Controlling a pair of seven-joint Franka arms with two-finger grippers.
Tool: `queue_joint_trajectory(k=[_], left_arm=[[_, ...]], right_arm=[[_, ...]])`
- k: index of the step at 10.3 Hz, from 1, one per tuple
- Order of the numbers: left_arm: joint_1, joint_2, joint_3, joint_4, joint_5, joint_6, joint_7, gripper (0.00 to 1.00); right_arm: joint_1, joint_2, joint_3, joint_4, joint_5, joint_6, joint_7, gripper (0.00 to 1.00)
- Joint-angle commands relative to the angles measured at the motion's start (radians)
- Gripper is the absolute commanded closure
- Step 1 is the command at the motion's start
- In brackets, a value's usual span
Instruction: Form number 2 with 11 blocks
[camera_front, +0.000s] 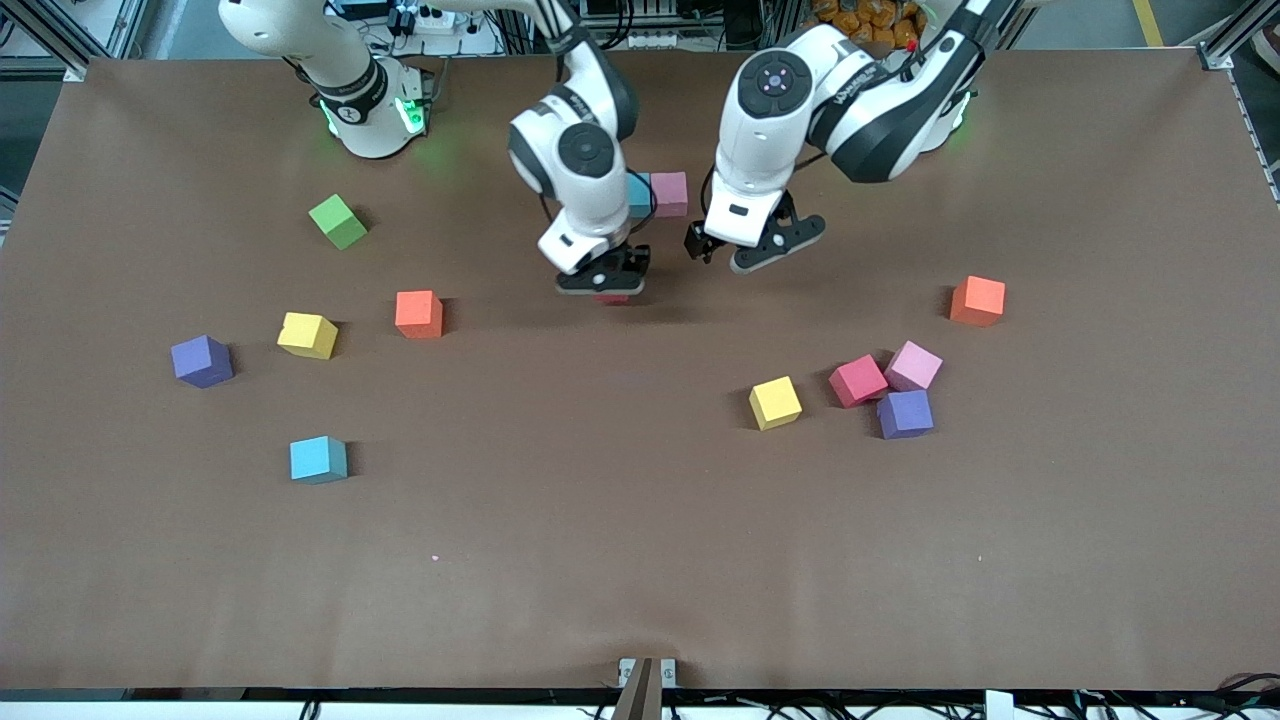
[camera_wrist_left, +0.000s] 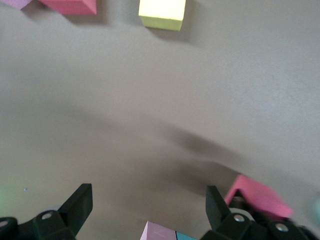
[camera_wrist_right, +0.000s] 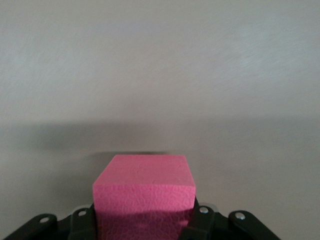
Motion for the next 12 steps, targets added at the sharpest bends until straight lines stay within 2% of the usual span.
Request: queue_joint_trajectory(k=[1,3,5,9,12], left_arm=[[0.025,0.072,-0.011,0.085,0.019,-0.025,0.036,0.0],[0.013,0.192,0.034,0.205,0.064,-0.023,0.026,0.0],[0.01,0.285,0.038,0.287,0.122,-0.025,0.013,0.0],[0.013,0.334,0.092,0.318,0.206,-0.026,0.015,0.0],[0.081,0.331,0.115,0.309,0.207,-0.062,0.024,0.0]], right_arm=[[0.054,0.074,-0.011,0.077,0.022,-0.003,0.003,0.7],[0.079,0.087,0.013,0.092,0.059,0.003,0.024,0.7],[0.082,0.089,0.032,0.094,0.067,0.007,0.056,0.7],[0.126,0.098,0.037,0.102,0.071,0.019,0.081,0.7],[0.149,0.118,0.037,0.102,0.071,0.03,0.095,0.7]])
